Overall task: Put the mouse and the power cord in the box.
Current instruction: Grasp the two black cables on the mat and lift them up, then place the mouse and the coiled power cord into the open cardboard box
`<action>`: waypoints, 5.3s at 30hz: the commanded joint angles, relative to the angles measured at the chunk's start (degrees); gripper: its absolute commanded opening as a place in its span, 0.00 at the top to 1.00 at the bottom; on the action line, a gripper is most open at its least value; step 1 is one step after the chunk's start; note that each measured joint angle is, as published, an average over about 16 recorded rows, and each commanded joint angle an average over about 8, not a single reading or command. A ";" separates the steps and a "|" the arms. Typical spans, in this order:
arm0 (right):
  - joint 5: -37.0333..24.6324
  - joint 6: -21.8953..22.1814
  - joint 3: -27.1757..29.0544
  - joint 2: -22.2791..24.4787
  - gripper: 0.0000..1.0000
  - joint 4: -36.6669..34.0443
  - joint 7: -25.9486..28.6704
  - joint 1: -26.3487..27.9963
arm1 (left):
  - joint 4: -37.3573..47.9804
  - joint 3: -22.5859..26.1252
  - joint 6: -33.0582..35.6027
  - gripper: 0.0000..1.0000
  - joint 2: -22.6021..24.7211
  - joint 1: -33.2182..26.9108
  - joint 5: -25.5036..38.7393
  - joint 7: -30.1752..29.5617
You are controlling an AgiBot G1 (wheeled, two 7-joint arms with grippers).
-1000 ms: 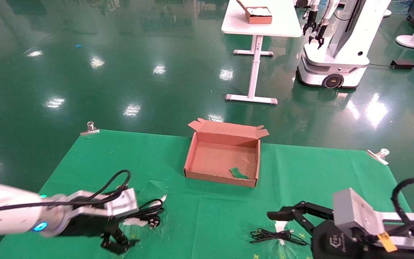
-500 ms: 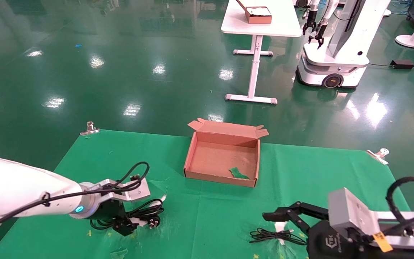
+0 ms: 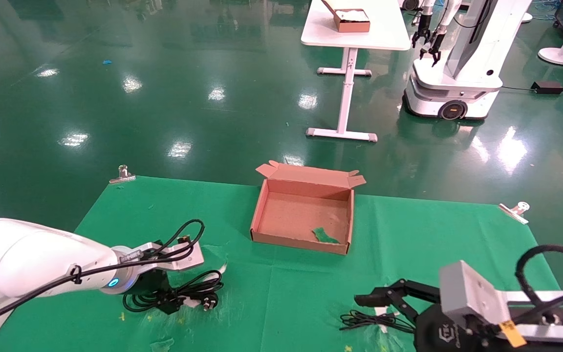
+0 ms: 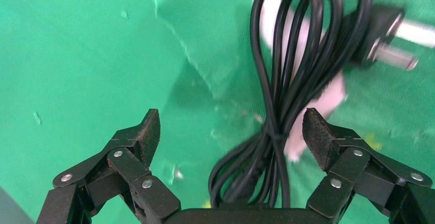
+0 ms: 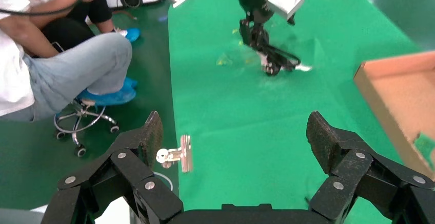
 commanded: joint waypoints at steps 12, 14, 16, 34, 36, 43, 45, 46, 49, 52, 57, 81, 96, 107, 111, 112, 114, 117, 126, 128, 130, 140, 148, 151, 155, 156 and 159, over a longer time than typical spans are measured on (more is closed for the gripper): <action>-19.48 -5.09 -8.51 -4.42 0.00 -2.97 3.32 10.32 | 1.64 -0.23 -1.03 0.00 0.21 -0.23 -0.98 1.81; -23.16 -5.92 -10.20 -6.44 0.00 -5.15 2.23 12.53 | 1.74 -0.23 -1.06 0.00 0.24 -0.25 -1.01 1.88; -26.50 -6.44 -11.77 -8.55 0.00 -8.02 0.54 14.52 | 1.82 -0.24 -1.07 0.00 0.26 -0.27 -1.04 1.94; -41.80 2.62 -19.12 -28.68 0.00 -43.85 -21.01 26.09 | 2.06 -0.25 -1.14 0.00 0.32 -0.33 -1.11 2.11; -42.52 3.83 -19.52 -30.64 0.00 -47.60 -22.85 27.14 | 2.06 -0.25 -1.14 0.00 0.32 -0.34 -1.12 2.12; -44.82 7.02 -20.97 -36.55 0.00 -58.39 -27.51 29.98 | 2.07 -0.25 -1.14 0.00 0.32 -0.34 -1.12 2.13; -45.13 7.70 -21.17 -37.59 0.00 -60.79 -28.52 30.42 | 2.08 -0.25 -1.14 0.00 0.32 -0.34 -1.12 2.13; -45.23 7.94 -21.24 -37.96 0.00 -61.68 -28.89 30.57 | 2.08 -0.25 -1.14 0.00 0.32 -0.34 -1.12 2.13; -45.58 8.86 -21.41 -39.05 0.00 -64.59 -29.92 30.98 | 2.09 -0.25 -1.17 0.08 0.32 -0.34 -1.11 2.14; -45.79 9.49 -21.49 -39.61 0.28 -66.26 -30.33 31.20 | 2.10 -0.26 -1.19 0.45 0.31 -0.33 -1.12 2.14; -45.81 9.68 -21.49 -39.68 0.90 -66.55 -30.37 31.24 | 2.11 -0.26 -1.21 1.00 0.31 -0.33 -1.14 2.14; -45.46 8.90 -21.37 -38.91 1.00 -64.54 -30.01 30.88 | 2.07 -0.27 -1.17 1.00 0.31 -0.33 -1.22 2.14; -45.35 8.65 -21.33 -38.84 1.00 -64.32 -29.96 30.84 | 2.09 -0.26 -1.14 1.00 0.31 -0.33 -1.16 2.14; -45.34 8.67 -21.34 -38.81 1.00 -64.28 -29.96 30.81 | 2.09 -0.26 -1.14 1.00 0.31 -0.33 -1.13 2.14; -45.34 8.68 -21.34 -38.80 1.00 -64.26 -29.96 30.80 | 2.09 -0.26 -1.15 1.00 0.31 -0.33 -1.13 2.14; -45.35 8.71 -21.34 -38.81 1.00 -64.29 -29.97 30.81 | 2.09 -0.26 -1.15 1.00 0.31 -0.33 -1.13 2.14; -45.35 8.71 -21.34 -38.80 1.00 -64.28 -29.97 30.81 | 2.08 -0.27 -1.14 1.00 0.31 -0.34 -1.16 2.14; -45.36 8.72 -21.34 -38.80 1.00 -64.27 -29.97 30.81 | 1.88 -0.61 -0.73 1.00 0.13 -0.74 -1.88 2.21; -44.19 8.28 -20.14 -36.03 1.00 -62.47 -29.93 34.80 | -0.98 -6.22 9.26 1.00 -5.08 -8.30 -16.15 8.71; -44.06 8.09 -19.79 -34.65 1.00 -61.07 -29.99 36.98 | -0.38 -7.71 11.33 1.00 -5.73 -10.59 -19.47 10.12; -44.35 8.01 -19.71 -33.46 1.00 -59.43 -29.95 39.03 | 0.66 -9.04 12.71 1.00 -5.75 -12.79 -22.18 11.10; -46.84 8.06 -20.32 -30.13 1.00 -50.94 -26.59 43.69 | 5.35 -11.90 12.22 1.00 -1.76 -18.89 -26.96 12.87; -47.54 7.71 -20.42 -28.06 1.00 -43.98 -21.48 42.20 | 5.95 -11.40 8.37 1.00 1.74 -18.48 -25.87 14.49; -47.63 7.53 -20.37 -27.49 1.00 -41.19 -19.49 41.60 | 5.21 -10.85 7.06 1.00 3.06 -17.53 -25.14 14.88; -47.95 7.19 -20.35 -26.58 1.00 -37.21 -16.88 41.01 | 3.74 -10.14 4.82 1.00 5.24 -15.87 -24.11 14.76; -48.10 7.10 -20.35 -26.30 1.00 -36.17 -16.22 40.95 | 3.38 -9.89 3.85 1.00 6.01 -15.33 -23.62 14.74; -48.77 6.74 -20.42 -25.45 1.00 -33.01 -14.28 41.10 | 2.57 -8.61 -0.42 1.00 9.06 -13.29 -21.09 14.97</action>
